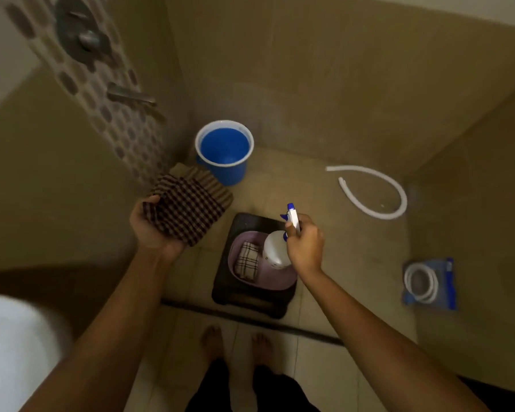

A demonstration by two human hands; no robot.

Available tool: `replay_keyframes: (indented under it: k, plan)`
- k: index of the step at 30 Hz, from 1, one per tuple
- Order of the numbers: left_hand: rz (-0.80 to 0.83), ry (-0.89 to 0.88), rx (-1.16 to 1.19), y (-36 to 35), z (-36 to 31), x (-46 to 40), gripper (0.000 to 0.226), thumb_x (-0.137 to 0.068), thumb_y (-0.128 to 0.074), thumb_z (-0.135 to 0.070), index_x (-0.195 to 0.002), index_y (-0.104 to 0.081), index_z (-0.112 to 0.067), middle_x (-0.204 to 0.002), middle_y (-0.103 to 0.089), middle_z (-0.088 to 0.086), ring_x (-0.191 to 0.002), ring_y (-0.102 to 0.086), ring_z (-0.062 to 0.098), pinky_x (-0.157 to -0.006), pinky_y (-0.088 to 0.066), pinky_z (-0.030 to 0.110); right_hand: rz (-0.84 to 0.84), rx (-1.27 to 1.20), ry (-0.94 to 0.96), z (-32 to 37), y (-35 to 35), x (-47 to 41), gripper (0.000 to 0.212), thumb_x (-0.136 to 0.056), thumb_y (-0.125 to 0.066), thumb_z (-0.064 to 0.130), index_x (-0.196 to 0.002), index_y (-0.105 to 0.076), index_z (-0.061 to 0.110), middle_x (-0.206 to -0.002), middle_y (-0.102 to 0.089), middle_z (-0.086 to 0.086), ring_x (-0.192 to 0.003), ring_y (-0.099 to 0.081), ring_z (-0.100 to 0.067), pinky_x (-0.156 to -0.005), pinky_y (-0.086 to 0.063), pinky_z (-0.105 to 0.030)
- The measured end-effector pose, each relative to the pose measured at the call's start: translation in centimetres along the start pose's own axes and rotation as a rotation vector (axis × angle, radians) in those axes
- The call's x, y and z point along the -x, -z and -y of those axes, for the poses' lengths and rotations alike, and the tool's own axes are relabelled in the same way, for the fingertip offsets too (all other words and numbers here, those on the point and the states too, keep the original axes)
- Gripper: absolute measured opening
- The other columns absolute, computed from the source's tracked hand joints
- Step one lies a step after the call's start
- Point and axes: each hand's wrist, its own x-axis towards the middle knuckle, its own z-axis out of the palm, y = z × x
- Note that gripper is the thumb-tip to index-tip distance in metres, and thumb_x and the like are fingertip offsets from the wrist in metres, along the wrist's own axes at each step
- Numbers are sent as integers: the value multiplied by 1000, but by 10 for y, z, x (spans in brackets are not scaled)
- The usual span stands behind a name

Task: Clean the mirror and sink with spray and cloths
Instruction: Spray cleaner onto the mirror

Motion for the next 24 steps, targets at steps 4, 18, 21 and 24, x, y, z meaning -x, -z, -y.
replay_keyframes:
  k: [4,18,21,24]
  plan:
    - [-47,111,-41,13,10,-30,42,-69,-51,-29,-100,-75,-14,-113,-72,8,-107,-69,29,-97,-47,47,-47,23,-155,-30,-18,3,24,-91,-61,14,-113,-63,6,-92,-68,-12,-85,-63,-28,-69,-47,-31]
    - [-136,322,-227,77,53,-77,40,-67,-48,-31,-89,-79,-18,-106,-73,3,-94,-71,23,-88,-52,38,-49,21,-464,-109,-85,7,30,-91,-61,13,-120,-54,7,-98,-65,-11,-89,-63,-26,-80,-56,-42]
    - [-141,336,-230,88,59,-81,42,-67,-49,-32,-95,-77,-17,-110,-71,4,-101,-67,25,-94,-49,40,-51,26,-473,-119,-93,8,30,-90,-61,12,-119,-54,6,-97,-64,-12,-89,-64,-28,-74,-54,-36]
    - [-143,357,-239,95,64,-84,38,-74,-46,-30,-95,-75,-17,-106,-70,4,-98,-66,25,-90,-50,39,-61,32,-450,-122,-99,8,29,-89,-62,12,-116,-54,5,-94,-64,-11,-87,-64,-27,-70,-50,-30]
